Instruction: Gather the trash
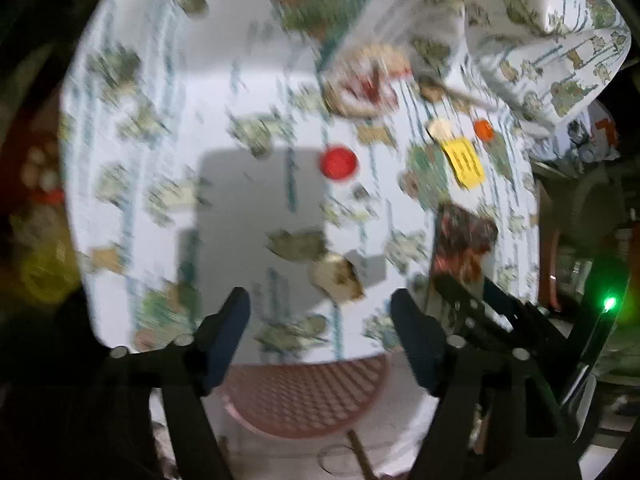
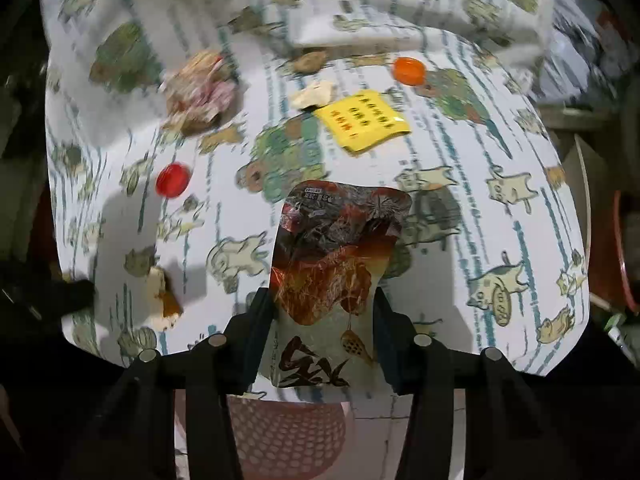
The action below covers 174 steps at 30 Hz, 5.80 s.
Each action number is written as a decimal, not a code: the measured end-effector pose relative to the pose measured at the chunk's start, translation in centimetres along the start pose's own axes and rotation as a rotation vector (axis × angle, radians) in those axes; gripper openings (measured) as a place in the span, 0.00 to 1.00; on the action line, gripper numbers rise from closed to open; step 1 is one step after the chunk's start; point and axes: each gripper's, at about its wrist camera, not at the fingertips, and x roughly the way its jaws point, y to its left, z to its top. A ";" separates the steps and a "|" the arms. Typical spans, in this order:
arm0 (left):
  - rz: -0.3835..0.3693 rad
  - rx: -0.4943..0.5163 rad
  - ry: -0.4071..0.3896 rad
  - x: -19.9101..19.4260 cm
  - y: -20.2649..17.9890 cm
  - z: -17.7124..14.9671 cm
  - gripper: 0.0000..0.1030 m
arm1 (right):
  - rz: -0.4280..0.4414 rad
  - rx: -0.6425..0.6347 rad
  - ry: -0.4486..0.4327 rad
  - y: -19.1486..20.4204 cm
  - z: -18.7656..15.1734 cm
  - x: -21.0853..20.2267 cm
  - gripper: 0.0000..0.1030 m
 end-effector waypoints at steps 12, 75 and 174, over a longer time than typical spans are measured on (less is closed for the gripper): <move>0.082 -0.016 0.047 4.1 -2.3 -0.2 0.30 | 0.037 0.057 -0.083 -3.3 1.3 -3.6 0.49; 0.099 0.069 -0.244 -6.8 0.2 -1.1 0.18 | 0.071 -0.018 -0.141 -0.6 1.3 -4.8 0.46; 0.133 0.157 -0.402 -17.2 -0.1 -8.8 0.68 | 0.119 -0.187 -0.393 3.0 -6.3 -17.8 0.31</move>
